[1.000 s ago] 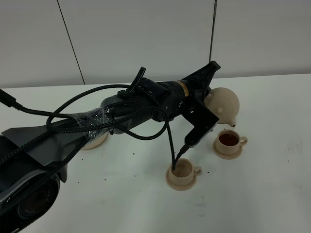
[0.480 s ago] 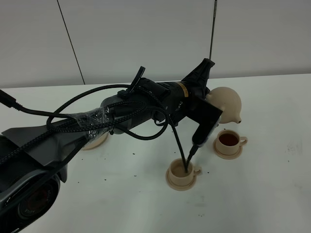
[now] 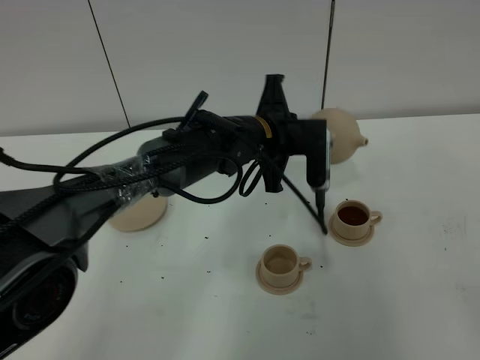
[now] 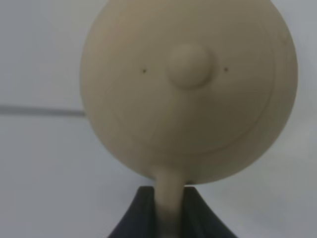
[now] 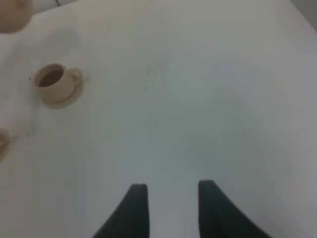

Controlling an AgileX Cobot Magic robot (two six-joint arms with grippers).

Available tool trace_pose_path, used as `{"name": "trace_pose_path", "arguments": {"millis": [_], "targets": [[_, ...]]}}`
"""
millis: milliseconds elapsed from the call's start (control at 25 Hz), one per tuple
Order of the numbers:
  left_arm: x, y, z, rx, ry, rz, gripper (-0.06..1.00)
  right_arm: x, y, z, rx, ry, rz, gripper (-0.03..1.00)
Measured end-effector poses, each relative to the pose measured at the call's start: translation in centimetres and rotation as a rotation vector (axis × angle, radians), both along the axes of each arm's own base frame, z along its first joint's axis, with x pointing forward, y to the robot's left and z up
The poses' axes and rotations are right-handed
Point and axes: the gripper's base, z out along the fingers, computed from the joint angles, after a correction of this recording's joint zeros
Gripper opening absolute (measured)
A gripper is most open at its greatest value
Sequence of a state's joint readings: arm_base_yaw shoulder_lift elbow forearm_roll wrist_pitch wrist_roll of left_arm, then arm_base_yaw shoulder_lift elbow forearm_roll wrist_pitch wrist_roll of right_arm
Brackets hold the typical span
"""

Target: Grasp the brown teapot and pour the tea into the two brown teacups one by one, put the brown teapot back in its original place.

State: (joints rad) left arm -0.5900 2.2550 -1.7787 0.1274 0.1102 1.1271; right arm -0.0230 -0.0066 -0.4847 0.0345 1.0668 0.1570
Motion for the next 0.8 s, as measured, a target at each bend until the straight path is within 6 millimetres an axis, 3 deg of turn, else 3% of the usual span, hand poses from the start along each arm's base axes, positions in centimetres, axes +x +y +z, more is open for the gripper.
{"name": "trace_pose_path", "arguments": {"millis": [160, 520, 800], "targets": [[-0.3, 1.0, 1.2, -0.074, 0.108, 0.115, 0.17, 0.0, 0.0, 0.0, 0.000, 0.000, 0.000, 0.24], [-0.2, 3.5, 0.4, -0.101, 0.346, 0.352, 0.17, 0.0, 0.0, 0.0, 0.000, 0.000, 0.000, 0.24], [0.1, 3.8, 3.7, -0.079, 0.438, 0.456, 0.17, 0.0, 0.0, 0.0, 0.000, 0.000, 0.000, 0.24]]}}
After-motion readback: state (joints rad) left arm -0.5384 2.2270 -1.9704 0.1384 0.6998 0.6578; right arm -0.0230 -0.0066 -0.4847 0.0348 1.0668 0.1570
